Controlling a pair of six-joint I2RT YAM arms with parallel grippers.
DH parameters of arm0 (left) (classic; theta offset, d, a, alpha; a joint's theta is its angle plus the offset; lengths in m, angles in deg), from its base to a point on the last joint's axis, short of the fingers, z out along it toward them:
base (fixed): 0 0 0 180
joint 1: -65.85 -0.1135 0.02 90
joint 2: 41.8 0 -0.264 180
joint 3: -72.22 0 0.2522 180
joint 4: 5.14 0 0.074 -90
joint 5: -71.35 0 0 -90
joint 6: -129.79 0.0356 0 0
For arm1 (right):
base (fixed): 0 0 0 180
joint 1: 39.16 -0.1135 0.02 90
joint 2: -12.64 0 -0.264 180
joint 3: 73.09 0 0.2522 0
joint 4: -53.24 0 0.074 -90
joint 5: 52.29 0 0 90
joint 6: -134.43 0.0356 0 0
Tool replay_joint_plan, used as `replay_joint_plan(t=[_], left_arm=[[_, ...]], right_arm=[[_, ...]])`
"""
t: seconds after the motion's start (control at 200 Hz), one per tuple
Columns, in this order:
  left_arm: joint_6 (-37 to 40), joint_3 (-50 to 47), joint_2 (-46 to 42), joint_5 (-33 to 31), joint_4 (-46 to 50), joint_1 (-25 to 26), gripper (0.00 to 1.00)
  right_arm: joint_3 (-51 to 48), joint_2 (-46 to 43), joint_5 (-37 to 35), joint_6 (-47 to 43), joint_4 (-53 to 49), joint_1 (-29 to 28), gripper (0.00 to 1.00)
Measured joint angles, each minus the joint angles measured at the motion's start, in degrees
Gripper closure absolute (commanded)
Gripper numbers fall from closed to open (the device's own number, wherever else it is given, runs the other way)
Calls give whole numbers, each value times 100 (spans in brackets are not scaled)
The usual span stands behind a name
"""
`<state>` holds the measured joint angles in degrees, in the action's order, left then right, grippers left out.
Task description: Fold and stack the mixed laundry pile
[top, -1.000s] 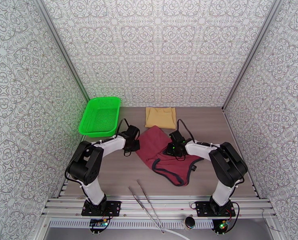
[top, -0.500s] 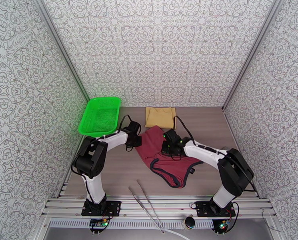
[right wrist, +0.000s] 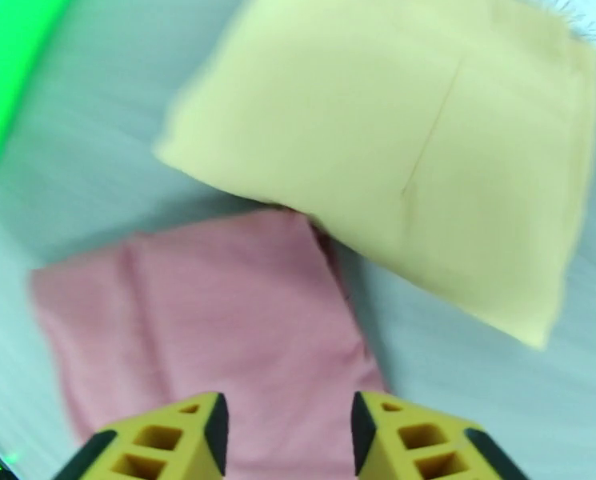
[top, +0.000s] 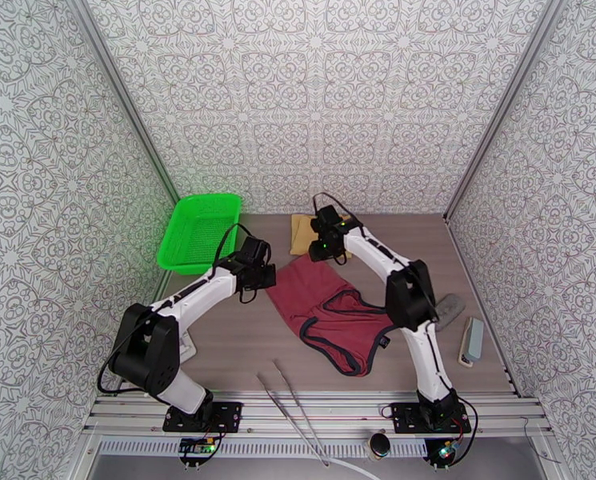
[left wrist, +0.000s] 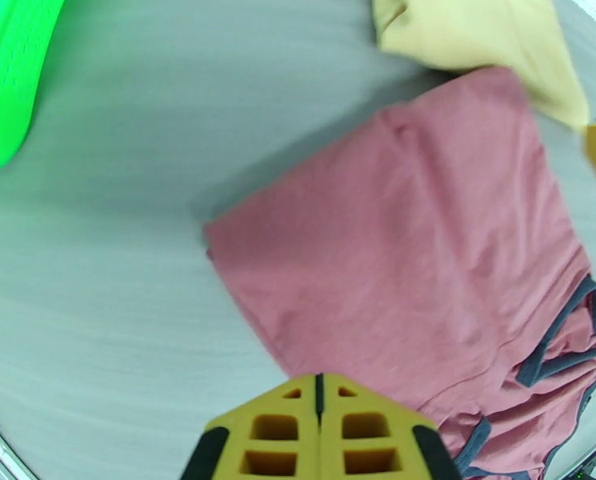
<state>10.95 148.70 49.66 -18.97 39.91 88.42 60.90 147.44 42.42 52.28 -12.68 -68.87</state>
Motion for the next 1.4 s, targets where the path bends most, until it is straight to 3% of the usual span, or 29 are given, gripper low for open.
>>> replay_joint_plan(t=[0.065,0.245,0.64,0.845,0.99,1.165,1.4], left_arm=[[-114,-140,0,-22,-9,0,64],[-289,-459,59,-11,-184,-13,63],[-531,-590,1025,138,-1193,-431,69],[-535,-422,1222,348,-1235,-546,70],[-490,-199,1414,433,-1209,-560,74],[-367,262,1860,763,-1443,-601,100],[-254,601,2347,1064,-2291,-494,100]], right_arm=[[28,149,35,-177,-136,24,47],[133,210,142,-507,-195,109,47],[1510,1169,566,-682,-302,192,50],[1764,1482,800,-570,-367,232,55],[1766,1528,929,-483,-365,251,70],[1766,1530,1029,-308,-358,251,100],[898,1102,1008,26,269,282,100]])
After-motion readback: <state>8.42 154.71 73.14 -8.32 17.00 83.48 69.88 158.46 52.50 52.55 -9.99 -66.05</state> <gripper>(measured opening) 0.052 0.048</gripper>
